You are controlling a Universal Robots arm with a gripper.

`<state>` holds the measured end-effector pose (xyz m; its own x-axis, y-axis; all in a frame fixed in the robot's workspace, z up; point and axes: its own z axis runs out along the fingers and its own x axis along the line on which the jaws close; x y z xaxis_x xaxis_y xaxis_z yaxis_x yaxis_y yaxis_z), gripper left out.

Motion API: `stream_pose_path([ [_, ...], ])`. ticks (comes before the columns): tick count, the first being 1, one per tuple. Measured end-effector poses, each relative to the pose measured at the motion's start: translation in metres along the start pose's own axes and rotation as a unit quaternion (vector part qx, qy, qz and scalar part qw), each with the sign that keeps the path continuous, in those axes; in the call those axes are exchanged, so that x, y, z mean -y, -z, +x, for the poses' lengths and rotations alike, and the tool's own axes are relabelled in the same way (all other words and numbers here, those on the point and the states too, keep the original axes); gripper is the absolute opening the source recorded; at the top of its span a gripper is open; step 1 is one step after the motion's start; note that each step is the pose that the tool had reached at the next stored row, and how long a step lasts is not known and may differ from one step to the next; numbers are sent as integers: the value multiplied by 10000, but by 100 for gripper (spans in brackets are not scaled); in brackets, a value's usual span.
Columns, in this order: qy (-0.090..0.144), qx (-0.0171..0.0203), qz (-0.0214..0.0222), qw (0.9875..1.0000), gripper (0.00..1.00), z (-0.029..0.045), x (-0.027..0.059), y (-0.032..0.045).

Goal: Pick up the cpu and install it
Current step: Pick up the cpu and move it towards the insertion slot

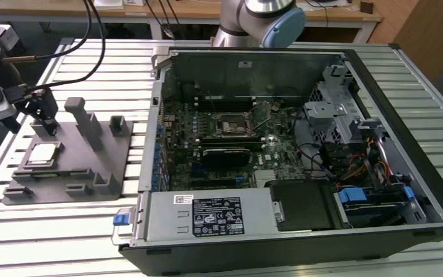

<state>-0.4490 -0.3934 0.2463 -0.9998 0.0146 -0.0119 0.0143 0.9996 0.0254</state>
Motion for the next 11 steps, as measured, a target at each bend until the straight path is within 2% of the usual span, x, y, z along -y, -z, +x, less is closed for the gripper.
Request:
stream_pose_path([
  [11, 0, -1, 0, 10000, 70, -1, -1, 34],
])
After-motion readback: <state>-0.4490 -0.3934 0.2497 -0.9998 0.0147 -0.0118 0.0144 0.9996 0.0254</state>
